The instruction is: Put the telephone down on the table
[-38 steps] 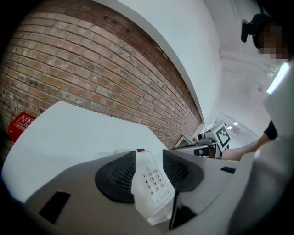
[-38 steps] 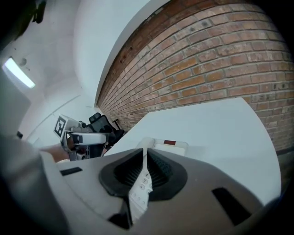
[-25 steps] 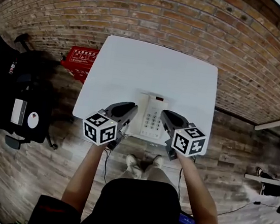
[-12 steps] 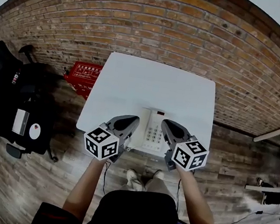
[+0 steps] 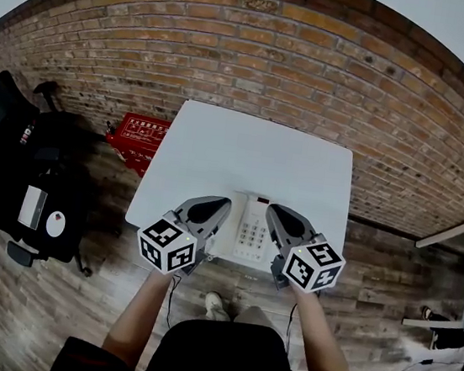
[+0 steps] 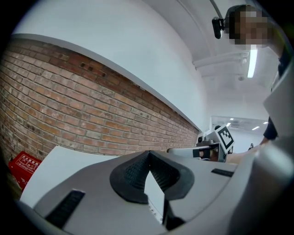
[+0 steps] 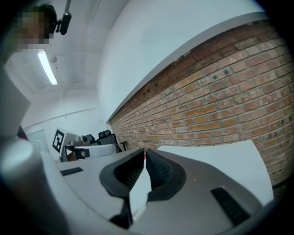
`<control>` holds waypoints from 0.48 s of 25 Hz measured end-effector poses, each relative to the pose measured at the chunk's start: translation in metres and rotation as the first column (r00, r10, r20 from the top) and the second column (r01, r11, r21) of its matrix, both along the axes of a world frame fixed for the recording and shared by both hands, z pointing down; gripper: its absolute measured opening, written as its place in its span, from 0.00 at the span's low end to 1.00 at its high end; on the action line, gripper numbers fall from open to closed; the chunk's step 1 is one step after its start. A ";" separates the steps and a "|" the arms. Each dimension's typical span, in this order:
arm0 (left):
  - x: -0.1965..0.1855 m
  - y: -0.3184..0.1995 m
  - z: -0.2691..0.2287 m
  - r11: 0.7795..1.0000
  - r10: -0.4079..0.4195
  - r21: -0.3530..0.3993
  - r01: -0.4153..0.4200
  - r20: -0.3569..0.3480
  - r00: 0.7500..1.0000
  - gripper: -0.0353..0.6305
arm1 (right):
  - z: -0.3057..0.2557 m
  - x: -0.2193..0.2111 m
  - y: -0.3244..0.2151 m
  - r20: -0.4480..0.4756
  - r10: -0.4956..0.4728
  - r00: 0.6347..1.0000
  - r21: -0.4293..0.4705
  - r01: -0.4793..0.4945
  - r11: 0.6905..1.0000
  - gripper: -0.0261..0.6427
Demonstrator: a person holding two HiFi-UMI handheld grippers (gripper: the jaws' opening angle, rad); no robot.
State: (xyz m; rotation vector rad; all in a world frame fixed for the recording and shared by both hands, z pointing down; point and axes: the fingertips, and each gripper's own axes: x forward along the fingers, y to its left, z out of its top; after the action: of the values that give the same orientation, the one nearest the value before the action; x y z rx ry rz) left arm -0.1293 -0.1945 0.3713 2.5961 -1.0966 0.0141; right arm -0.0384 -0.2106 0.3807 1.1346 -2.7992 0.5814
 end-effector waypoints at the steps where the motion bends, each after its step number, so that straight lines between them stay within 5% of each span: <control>1: 0.002 0.000 -0.002 1.000 0.001 0.003 -0.001 -0.001 1.000 0.06 | -0.002 0.002 0.000 -0.001 -0.001 1.000 0.007 0.001 1.000 0.07; 12: 0.023 0.016 -0.024 0.999 -0.034 0.026 0.034 0.011 0.999 0.06 | -0.030 0.024 0.014 0.011 -0.041 0.999 0.070 0.040 0.997 0.07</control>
State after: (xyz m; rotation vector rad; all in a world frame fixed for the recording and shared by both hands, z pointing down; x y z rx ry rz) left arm -0.1059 -0.1780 0.3471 2.6031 -1.1527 0.0069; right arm -0.0146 -0.1964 0.3503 1.0869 -2.8665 0.4927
